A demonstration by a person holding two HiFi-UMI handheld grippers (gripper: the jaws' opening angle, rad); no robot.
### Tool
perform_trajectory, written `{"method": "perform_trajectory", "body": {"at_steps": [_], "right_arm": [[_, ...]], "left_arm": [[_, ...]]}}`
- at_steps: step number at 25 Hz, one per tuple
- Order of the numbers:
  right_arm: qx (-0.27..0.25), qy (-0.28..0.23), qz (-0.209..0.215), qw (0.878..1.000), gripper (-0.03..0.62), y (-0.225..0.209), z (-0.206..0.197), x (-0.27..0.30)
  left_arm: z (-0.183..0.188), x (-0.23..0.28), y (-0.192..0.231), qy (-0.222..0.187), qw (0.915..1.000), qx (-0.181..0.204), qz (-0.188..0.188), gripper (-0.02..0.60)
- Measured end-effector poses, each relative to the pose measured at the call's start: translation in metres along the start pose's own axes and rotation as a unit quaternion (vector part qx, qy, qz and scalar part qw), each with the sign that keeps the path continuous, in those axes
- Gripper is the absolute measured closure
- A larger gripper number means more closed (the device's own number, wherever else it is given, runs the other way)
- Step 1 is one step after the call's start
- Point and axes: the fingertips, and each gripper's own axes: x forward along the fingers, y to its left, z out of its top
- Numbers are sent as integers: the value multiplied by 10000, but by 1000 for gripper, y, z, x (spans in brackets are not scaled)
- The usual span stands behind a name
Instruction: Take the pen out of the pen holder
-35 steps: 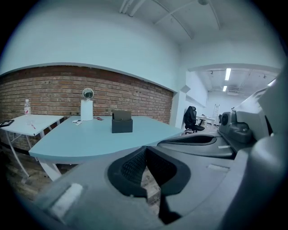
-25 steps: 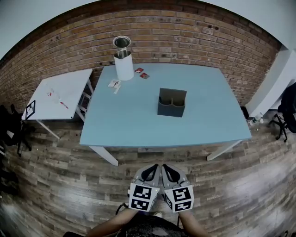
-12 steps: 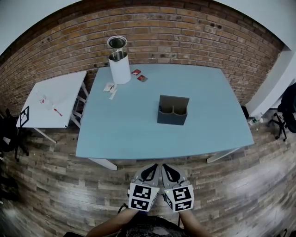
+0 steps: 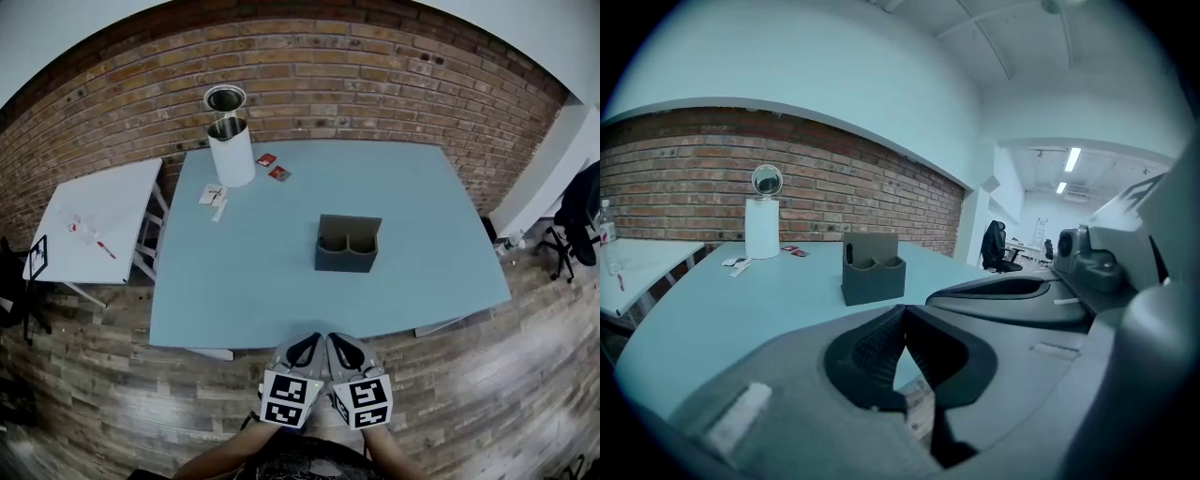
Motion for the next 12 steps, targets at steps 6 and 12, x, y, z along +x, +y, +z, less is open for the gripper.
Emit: {"method": "perform_trajectory", "body": {"at_steps": [6, 12], "right_arm": [[1, -60, -133, 9999, 588, -4, 13, 19], [-58, -128, -219, 9997, 582, -5, 27, 34]], "left_arm": [[12, 11, 18, 23, 9999, 80, -57, 578], [23, 12, 32, -96, 9999, 121, -70, 578]]}}
